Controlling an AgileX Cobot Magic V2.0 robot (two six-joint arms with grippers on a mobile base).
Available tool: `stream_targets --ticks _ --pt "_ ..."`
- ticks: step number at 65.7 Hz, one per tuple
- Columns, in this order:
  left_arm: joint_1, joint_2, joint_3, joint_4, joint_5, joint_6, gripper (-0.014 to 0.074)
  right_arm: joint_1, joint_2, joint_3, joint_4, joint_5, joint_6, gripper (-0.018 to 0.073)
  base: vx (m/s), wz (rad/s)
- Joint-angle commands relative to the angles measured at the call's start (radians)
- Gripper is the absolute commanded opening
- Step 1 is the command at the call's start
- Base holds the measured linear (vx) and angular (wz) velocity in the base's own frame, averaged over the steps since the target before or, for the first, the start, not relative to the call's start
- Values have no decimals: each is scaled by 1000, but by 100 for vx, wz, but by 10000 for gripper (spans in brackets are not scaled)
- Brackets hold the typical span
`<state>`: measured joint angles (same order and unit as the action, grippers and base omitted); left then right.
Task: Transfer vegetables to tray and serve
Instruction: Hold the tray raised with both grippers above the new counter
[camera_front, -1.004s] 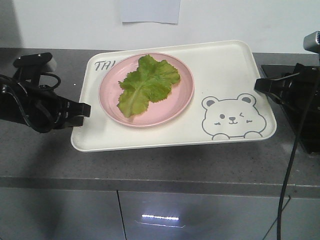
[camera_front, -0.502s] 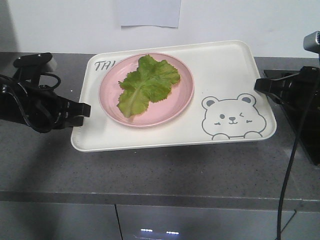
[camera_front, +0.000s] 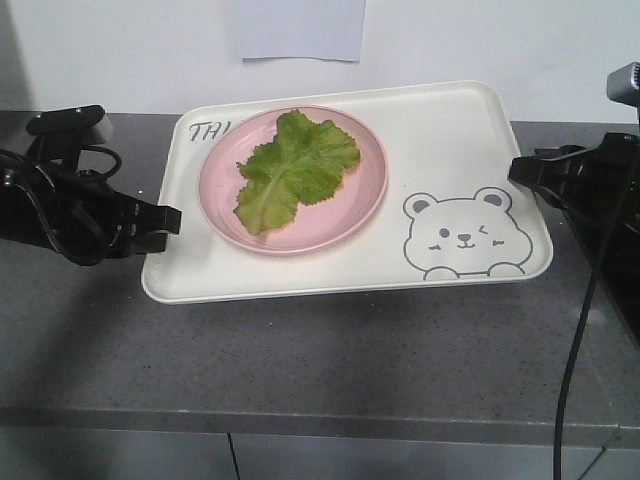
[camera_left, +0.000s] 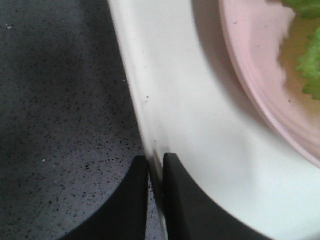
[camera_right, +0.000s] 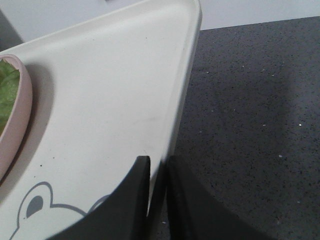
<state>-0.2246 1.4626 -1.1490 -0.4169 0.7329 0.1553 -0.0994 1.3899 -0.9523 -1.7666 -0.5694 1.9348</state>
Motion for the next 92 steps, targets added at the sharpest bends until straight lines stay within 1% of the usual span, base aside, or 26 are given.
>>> stream_targets --ticks 1,92 --pt "-21 -45 -31 -78 -34 39 -6 7 -38 -30 17 -70 -4 78 5 0" --pt "-21 -45 -31 -78 -34 39 -6 7 -38 -30 17 -68 -4 78 4 1"
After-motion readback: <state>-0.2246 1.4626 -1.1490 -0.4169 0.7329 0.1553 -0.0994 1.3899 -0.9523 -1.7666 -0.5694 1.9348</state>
